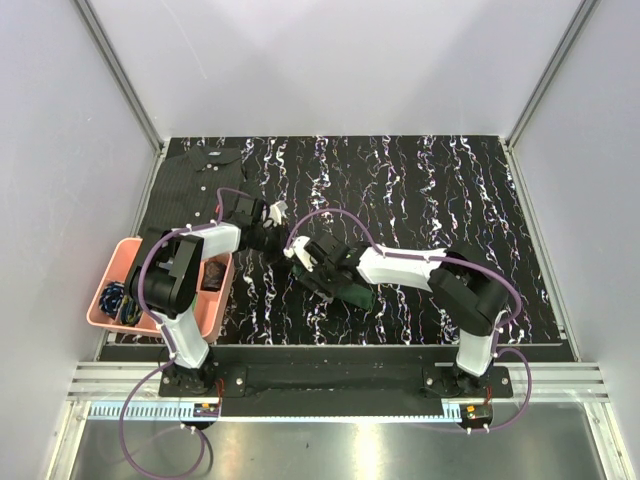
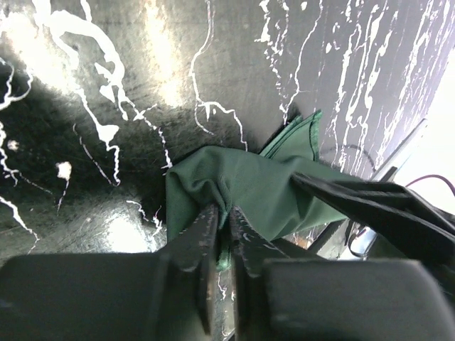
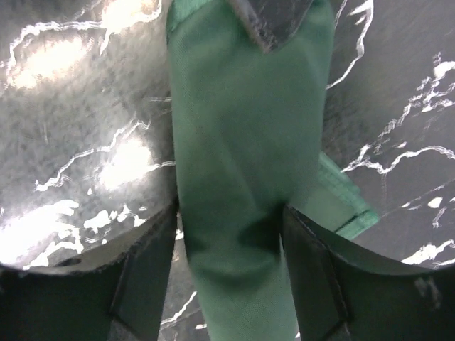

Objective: Fold the napkin, place the utensils inside, and roll it up
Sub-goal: Roll the napkin with the utensil

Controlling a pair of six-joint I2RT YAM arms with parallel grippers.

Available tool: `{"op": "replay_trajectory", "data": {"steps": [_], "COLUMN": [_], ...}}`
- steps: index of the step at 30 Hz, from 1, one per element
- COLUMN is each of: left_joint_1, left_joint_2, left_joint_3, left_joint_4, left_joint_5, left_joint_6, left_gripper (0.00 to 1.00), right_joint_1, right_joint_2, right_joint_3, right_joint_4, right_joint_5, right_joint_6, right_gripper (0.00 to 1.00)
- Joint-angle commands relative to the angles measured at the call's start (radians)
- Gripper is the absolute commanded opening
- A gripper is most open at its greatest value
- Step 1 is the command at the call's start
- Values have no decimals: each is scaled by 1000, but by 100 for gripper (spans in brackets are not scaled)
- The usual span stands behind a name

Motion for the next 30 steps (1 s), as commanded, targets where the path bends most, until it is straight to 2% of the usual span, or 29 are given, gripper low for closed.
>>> {"op": "replay_trajectory", "data": {"steps": [1, 4, 7, 8, 10, 11, 14, 23, 30], "left_joint_1": [4, 5, 8, 10, 14, 17, 25, 28, 27], "left_joint_2": [-5, -17, -37, -45, -73, -82, -120, -222, -222], "left_joint_3": [43, 51, 58, 60, 62, 60, 49, -76, -141], "left_joint_4": [6, 5, 3, 3, 3, 2, 2, 152, 212], "left_joint_5": [25, 24, 10, 2, -10, -30, -68, -62, -5], "left_joint_6": [1, 3, 3, 9, 15, 20, 27, 26, 27], "left_gripper": [24, 32, 58, 60, 66, 71, 80, 83, 73], "right_joint_1": [7, 6, -4, -16, -40, -57, -108, -244, -336], "right_joint_2": [38, 56, 67, 66, 58, 53, 43, 88, 168], "right_joint_3": [-19, -22, -18, -19, -24, -27, -33, 7, 47], "right_joint_4": [-2, -2, -17, -20, -22, -22, -20, -19, -16], "right_joint_5": [62, 53, -17, -50, -168, -214, -370, -769, -944], "right_joint_6": [-5, 4, 29, 48, 72, 91, 115, 151, 158], "right_gripper": [67, 66, 59, 55, 51, 49, 47, 45, 44]}}
